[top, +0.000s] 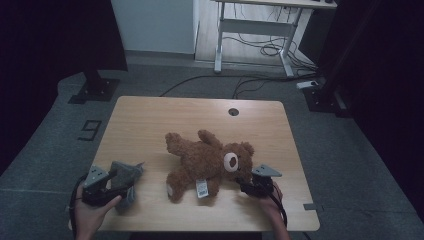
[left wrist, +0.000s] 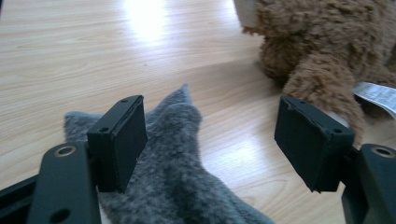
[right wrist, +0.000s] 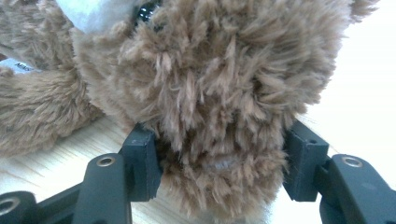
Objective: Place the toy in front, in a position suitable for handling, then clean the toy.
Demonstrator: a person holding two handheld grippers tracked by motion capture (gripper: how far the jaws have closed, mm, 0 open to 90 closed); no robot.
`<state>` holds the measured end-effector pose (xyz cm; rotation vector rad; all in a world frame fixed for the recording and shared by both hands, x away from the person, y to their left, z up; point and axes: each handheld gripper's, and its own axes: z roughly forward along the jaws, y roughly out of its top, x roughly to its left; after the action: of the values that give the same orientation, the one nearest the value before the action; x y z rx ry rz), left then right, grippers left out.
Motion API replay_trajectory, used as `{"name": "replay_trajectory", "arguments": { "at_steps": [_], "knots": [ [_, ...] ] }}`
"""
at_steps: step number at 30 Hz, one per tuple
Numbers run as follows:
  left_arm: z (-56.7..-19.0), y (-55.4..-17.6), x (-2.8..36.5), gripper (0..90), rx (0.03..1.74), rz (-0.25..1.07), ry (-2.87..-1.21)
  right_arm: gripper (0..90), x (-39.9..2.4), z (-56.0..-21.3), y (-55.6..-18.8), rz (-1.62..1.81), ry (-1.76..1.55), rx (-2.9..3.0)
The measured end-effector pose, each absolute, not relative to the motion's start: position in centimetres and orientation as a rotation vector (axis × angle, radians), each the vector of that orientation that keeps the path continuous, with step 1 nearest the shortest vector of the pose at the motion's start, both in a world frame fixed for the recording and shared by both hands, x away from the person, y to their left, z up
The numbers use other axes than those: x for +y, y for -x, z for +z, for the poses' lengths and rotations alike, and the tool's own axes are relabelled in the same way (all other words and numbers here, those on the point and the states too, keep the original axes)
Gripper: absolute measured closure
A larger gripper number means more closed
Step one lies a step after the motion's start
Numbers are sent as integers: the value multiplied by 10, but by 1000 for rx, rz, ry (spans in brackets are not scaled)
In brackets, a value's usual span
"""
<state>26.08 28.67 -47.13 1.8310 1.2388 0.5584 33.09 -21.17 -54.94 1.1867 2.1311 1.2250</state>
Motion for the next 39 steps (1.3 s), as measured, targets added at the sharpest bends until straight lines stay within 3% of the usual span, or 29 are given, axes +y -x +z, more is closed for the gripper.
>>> {"name": "replay_trajectory", "arguments": {
  "at_steps": [25,27,29,30,32,33,35,39],
  "knots": [
    [-527,-293,270,282,1363,474,-2036,404,-211,-550,-331,1215,-1182,2127],
    [-532,-294,269,325,1365,471,-2061,404,-211,-550,-331,1214,-1180,2126],
    [-533,-293,270,481,1373,504,-2064,404,-211,-550,-331,1214,-1180,2127],
    [-533,-293,271,481,1378,519,-2064,404,-211,-550,-331,1213,-1178,2127],
    [-534,-292,273,623,1385,534,-2054,404,-211,-549,-331,1211,-1181,2127],
    [-535,-291,274,623,1388,544,-2049,404,-211,-549,-331,1211,-1181,2127],
    [-535,-290,276,717,1390,551,-2045,405,-210,-549,-333,1207,-1179,2127],
    [-535,-289,279,759,1396,543,-2015,407,-210,-549,-332,1203,-1178,2128]
  ]
}}
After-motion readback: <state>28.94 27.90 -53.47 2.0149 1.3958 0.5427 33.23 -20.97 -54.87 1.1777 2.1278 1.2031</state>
